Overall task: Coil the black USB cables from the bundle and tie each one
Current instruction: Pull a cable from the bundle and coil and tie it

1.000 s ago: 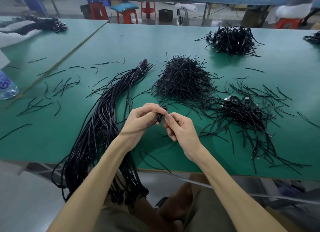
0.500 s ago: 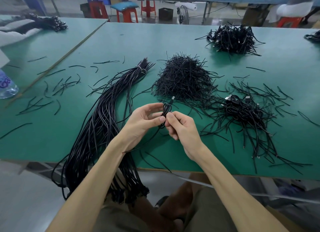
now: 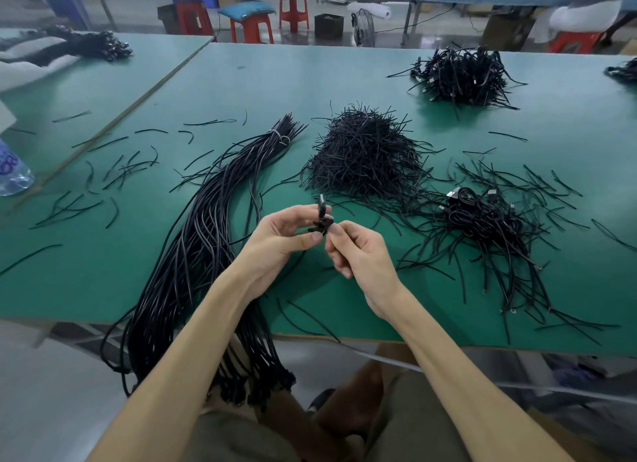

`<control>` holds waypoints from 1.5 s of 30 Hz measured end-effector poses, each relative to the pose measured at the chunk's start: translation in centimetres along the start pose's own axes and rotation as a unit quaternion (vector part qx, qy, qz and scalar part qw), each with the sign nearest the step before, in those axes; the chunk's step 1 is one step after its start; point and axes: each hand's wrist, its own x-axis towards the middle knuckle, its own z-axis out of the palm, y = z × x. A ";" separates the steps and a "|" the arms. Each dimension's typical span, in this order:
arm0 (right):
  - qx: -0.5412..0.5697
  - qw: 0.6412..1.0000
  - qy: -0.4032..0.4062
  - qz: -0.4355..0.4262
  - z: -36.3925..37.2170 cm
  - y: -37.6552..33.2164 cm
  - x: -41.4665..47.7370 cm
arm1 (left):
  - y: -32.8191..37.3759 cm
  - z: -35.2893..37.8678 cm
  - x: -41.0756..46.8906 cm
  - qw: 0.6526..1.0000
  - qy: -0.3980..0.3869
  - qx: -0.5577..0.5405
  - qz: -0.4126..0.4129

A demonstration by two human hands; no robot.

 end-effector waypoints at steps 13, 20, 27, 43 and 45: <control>-0.001 1.000 -0.005 -0.002 0.0 -0.4 -0.1 | 0.6 0.6 -0.4 0.986 0.037 0.145 0.078; -0.016 1.000 -0.004 0.009 0.2 -0.3 -0.2 | 0.6 0.7 -0.5 0.957 0.104 0.248 0.105; -0.047 0.999 -0.005 0.013 0.3 -0.3 -0.3 | 0.4 0.9 -0.4 0.959 0.148 0.230 0.070; -0.033 0.999 -0.007 0.011 0.2 -0.1 -0.2 | 0.4 0.6 -0.2 0.999 0.015 -0.044 -0.018; -0.027 1.000 -0.006 0.012 0.2 -0.1 -0.2 | 0.4 0.6 -0.1 0.999 -0.017 -0.034 -0.034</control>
